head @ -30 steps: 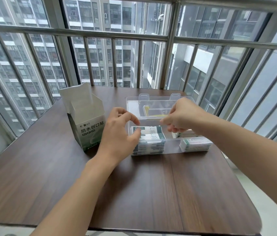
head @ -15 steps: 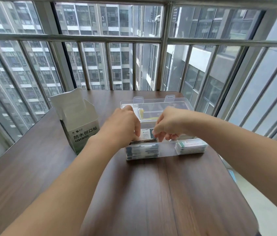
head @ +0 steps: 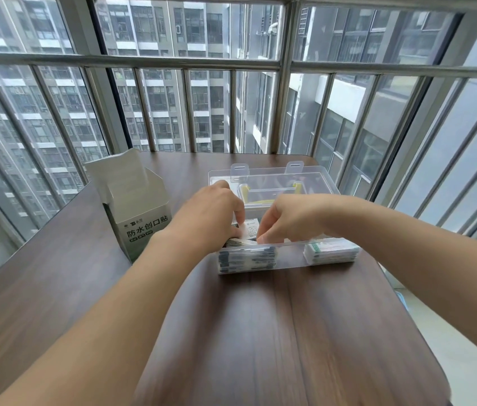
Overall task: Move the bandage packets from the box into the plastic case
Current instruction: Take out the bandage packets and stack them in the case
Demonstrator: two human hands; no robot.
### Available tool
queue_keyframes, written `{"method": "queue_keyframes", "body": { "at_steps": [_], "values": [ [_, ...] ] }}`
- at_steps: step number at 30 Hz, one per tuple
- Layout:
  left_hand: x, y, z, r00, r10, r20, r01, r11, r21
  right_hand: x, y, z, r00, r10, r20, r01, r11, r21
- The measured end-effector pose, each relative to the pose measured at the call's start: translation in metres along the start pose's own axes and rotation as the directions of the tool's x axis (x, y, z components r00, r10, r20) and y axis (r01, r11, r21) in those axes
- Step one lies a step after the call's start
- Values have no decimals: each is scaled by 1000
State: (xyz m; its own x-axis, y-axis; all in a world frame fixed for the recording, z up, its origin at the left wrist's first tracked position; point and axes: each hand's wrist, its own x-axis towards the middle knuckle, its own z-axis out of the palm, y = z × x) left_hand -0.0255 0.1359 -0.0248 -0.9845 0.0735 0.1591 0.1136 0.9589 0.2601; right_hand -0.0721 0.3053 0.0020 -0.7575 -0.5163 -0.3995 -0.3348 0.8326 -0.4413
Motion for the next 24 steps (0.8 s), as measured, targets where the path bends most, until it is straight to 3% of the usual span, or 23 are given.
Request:
{"method": "queue_keyframes", "body": {
  "at_steps": [11,24],
  "values": [
    [1,-1,0,999,36,-10,-36,999,-12,-5,-13,0,983,-9,181,65,950,-306],
    [10,6,-1,986,148,82,-161,967,195,10,-10,-10,968,27,248,-1,994,-107]
  ]
}}
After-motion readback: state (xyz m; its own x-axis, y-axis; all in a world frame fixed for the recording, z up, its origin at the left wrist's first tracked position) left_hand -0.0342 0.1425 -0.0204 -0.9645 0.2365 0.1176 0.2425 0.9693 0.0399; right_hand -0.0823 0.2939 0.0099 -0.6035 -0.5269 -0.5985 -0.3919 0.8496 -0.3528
